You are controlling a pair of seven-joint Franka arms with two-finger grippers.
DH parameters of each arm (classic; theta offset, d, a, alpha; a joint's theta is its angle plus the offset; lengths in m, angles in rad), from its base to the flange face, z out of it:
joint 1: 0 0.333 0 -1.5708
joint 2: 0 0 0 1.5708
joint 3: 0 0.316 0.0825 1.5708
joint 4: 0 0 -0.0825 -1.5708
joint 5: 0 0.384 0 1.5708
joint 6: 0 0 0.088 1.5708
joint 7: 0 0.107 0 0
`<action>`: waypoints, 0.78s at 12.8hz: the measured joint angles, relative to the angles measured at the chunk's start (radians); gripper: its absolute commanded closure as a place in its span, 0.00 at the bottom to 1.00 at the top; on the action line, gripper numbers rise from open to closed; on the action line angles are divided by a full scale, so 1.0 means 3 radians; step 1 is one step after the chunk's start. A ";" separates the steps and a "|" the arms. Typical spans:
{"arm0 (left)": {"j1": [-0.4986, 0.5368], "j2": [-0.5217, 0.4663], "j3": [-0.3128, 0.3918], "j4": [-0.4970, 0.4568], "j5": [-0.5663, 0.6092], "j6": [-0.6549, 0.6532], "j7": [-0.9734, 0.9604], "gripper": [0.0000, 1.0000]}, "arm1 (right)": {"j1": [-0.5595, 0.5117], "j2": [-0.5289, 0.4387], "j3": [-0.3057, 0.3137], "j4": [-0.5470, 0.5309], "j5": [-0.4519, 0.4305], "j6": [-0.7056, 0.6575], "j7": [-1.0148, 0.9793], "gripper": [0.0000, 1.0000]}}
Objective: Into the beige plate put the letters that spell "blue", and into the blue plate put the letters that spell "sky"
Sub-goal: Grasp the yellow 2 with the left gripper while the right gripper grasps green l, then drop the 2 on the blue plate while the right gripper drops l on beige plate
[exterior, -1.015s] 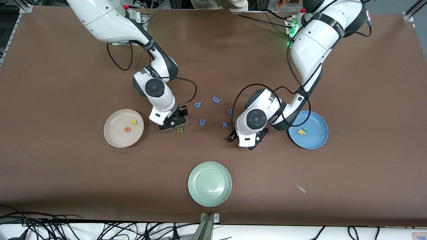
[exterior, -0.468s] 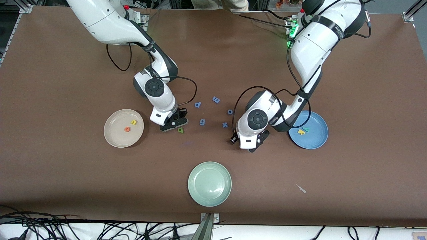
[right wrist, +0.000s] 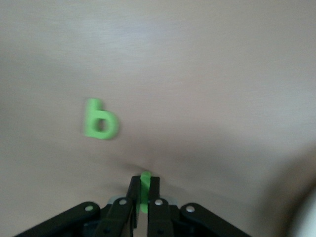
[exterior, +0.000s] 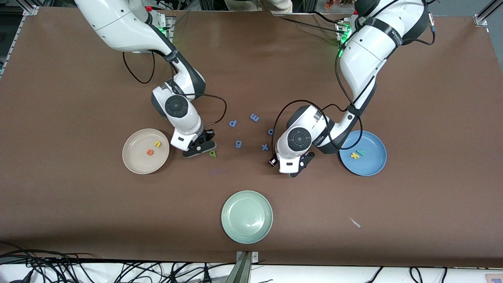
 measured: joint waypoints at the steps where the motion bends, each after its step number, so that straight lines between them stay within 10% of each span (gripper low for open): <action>1: -0.0001 -0.0005 -0.0002 0.0002 0.0000 0.0000 -0.0001 0.85 | -0.0062 -0.0094 -0.0068 0.0002 0.0001 -0.0155 -0.0232 1.00; 4: -0.0003 -0.0008 -0.0005 0.0005 0.0000 0.0000 -0.0002 1.00 | -0.0177 -0.0321 -0.0319 -0.0005 0.0001 -0.0583 -0.0783 1.00; 8: 0.0048 -0.0145 -0.0001 0.0080 0.0000 -0.0469 0.0089 1.00 | -0.0230 -0.0340 -0.0416 -0.0097 0.0001 -0.0630 -0.0935 0.37; 10: 0.0179 -0.0368 0.0002 0.0105 0.0000 -0.0823 0.0454 1.00 | -0.0229 -0.0339 -0.0414 -0.0106 0.0001 -0.0629 -0.0930 0.32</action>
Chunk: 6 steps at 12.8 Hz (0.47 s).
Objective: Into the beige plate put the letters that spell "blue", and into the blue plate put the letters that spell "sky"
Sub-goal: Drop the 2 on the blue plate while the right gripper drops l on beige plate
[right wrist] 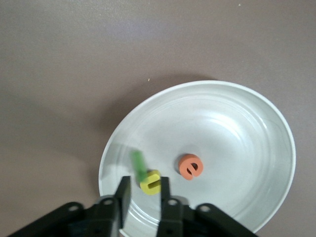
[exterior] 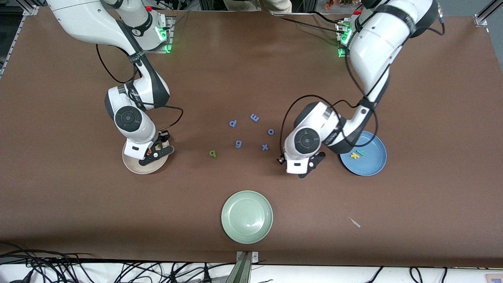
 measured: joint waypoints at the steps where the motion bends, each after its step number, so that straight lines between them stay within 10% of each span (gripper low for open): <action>1: 0.0080 -0.0099 0.0003 0.0000 0.0001 -0.0155 0.0247 1.00 | 0.0000 -0.0001 0.0001 0.0001 0.0001 0.0002 0.0013 0.31; 6: 0.0659 -0.0230 0.0039 -0.0140 0.0200 -0.0674 0.1513 1.00 | 0.0021 0.0070 0.0303 0.0257 0.0306 0.0026 0.0500 0.28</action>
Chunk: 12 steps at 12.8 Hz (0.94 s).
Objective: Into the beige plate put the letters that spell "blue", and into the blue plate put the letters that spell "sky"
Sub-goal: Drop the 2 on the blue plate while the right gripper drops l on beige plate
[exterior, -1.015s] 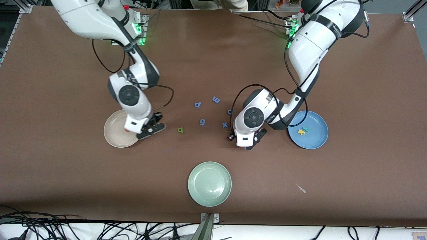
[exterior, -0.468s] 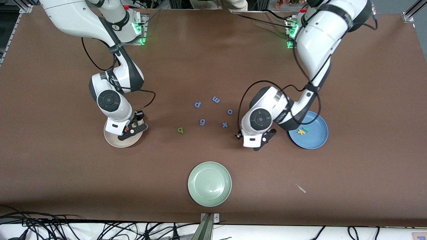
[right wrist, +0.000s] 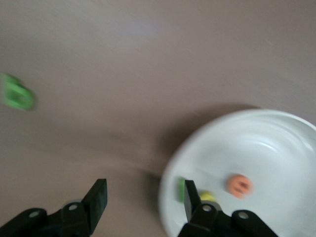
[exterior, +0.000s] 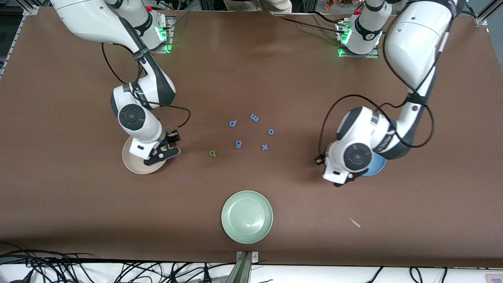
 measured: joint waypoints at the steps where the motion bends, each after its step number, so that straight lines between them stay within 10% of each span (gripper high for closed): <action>1: 0.0111 -0.0001 -0.0001 -0.0095 0.0072 0.0000 0.0193 0.99 | 0.0048 0.0088 0.0073 0.0150 0.0008 0.0000 0.0191 0.28; 6: 0.0487 -0.0139 -0.0014 -0.0733 0.0202 0.0297 0.0797 0.81 | 0.0405 0.0639 0.0152 0.0625 0.0013 0.0234 0.0635 0.25; 8: 0.0555 -0.0309 -0.0036 -0.1167 0.0202 0.0603 0.0857 0.00 | 0.0397 0.0741 0.0146 0.0633 0.0013 0.0427 0.0635 0.26; 12: 0.0568 -0.0579 -0.0047 -0.1338 0.0202 0.0651 0.1023 0.00 | 0.0393 0.0820 0.0143 0.0636 0.0013 0.0549 0.0635 0.42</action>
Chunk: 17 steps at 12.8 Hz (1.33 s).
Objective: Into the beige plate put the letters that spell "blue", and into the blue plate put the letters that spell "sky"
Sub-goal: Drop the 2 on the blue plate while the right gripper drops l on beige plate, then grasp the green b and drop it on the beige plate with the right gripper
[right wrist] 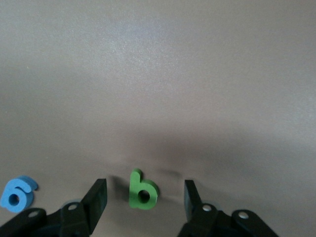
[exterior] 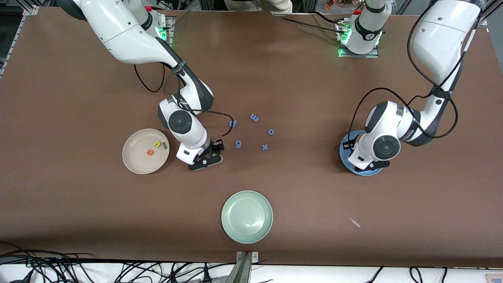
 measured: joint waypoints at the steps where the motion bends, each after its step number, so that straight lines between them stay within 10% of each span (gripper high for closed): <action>1: 0.0006 -0.0074 -0.0002 0.0066 0.0000 -0.0080 0.0067 0.00 | 0.0001 0.0007 0.0000 0.0000 0.0000 0.0010 0.0000 0.47; 9: 0.0038 -0.0369 -0.0227 0.1302 -0.0010 -0.1051 0.0889 0.00 | 0.0000 0.0029 -0.0003 0.0001 -0.0001 0.0021 0.0002 0.88; 17: 0.0024 -0.1207 0.0246 0.1349 -0.0702 -0.1418 0.1966 0.00 | -0.0199 -0.0349 -0.0060 0.0045 -0.0002 -0.0801 -0.0670 0.88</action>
